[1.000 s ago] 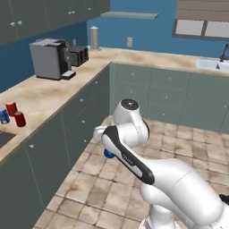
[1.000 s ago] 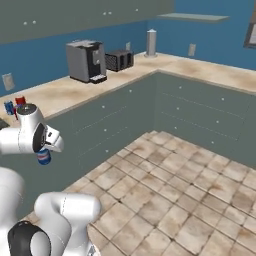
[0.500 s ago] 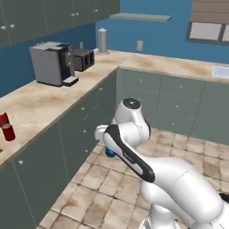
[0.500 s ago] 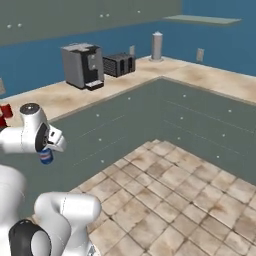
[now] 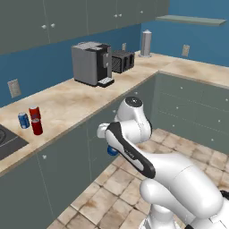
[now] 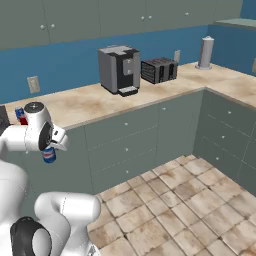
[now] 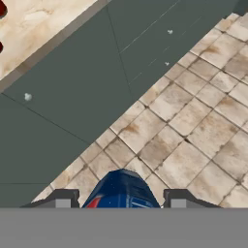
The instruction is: Four empty soda cans are scattered around the kitchen. Gather all the cans and cluster them next to the stove for recycling.
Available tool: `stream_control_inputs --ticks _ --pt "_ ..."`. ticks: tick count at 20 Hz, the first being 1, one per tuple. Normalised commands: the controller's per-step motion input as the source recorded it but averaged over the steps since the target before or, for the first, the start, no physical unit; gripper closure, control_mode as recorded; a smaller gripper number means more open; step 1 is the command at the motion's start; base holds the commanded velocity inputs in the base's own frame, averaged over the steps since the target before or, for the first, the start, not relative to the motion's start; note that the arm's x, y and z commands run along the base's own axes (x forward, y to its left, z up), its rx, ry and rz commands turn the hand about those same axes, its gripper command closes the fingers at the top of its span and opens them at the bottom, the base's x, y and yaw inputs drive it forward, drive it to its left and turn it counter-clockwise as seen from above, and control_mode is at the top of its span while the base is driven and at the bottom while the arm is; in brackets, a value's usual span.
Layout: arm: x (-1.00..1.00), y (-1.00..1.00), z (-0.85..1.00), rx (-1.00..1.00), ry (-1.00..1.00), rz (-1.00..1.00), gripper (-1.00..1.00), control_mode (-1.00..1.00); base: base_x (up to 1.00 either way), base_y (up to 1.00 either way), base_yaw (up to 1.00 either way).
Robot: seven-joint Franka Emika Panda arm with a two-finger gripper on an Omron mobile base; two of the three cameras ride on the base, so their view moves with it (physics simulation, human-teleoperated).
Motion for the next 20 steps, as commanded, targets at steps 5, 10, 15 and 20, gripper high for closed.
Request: stream_control_inputs --ticks 5,10,15,20 --pt "0.00 0.00 0.00 0.00 0.00 0.00 1.00 1.00 0.52 -0.05 0.47" --pt "0.00 0.00 0.00 0.00 0.00 0.00 1.00 1.00 0.50 -0.12 0.36" --pt "0.00 0.00 0.00 0.00 0.00 0.00 1.00 1.00 0.51 -0.26 0.12" --pt "0.00 0.00 0.00 0.00 0.00 0.00 1.00 1.00 0.53 -0.32 0.01"
